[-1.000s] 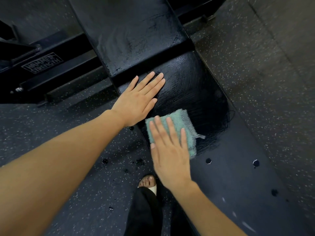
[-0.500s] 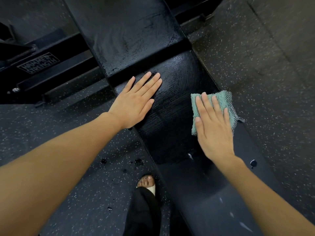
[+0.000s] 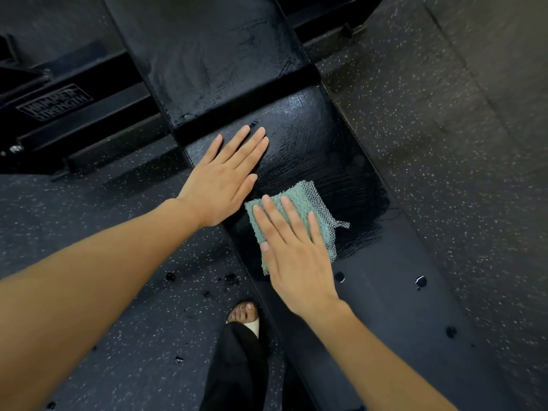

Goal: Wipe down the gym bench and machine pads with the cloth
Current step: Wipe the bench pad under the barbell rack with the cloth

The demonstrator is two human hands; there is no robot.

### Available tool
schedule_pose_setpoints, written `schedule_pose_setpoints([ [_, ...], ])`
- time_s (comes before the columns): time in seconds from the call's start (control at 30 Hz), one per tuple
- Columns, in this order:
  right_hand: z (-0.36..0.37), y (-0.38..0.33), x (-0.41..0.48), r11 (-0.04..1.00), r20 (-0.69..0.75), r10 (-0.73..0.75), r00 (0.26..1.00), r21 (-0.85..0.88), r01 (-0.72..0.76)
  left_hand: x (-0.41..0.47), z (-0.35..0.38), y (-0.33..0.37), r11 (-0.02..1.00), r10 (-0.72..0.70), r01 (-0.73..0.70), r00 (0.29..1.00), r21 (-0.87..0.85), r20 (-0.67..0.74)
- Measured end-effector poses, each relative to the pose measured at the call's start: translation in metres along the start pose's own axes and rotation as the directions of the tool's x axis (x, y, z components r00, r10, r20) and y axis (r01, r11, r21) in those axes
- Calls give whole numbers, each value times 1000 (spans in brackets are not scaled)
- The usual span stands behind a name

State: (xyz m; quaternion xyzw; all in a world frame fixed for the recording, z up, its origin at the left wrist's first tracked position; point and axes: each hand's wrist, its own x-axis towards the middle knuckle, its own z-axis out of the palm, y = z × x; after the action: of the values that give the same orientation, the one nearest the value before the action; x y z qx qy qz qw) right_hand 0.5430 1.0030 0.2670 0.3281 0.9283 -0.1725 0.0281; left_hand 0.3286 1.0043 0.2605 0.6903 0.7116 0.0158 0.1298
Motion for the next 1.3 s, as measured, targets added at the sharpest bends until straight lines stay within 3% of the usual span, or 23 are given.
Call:
schedule_pose_setpoints([
  [0.07,-4,17,2,1000,10,-13,1000,-9,13,-3,1,4,1000,0,0,1000,-9,2],
  [0.3,-37,99,6,989,-1,150,989,5,-150,-10,6,19,1000,-19,19,1000,-8,-9],
  [0.5,-27,72,10,950,-110,310,944,80,-302,-14,10,29,999,-34,34,999,10,-13],
  [0.57,-21,56,7,956,-109,289,951,73,-283,-14,10,31,999,-30,30,1000,20,-9],
  [0.7,-8,30,-10,993,-59,115,992,-6,-115,-15,11,38,999,-38,38,999,8,-15],
  [0.87,-11,53,-16,999,-18,-38,999,-26,37,-18,13,48,999,-45,45,999,-1,-19],
  [1.07,-30,111,-17,998,-20,62,998,-16,-62,-19,14,56,998,-14,14,1000,60,-4],
  [1.3,-28,112,-45,997,-44,73,996,-9,-74,-17,13,68,998,41,-42,999,43,28],
])
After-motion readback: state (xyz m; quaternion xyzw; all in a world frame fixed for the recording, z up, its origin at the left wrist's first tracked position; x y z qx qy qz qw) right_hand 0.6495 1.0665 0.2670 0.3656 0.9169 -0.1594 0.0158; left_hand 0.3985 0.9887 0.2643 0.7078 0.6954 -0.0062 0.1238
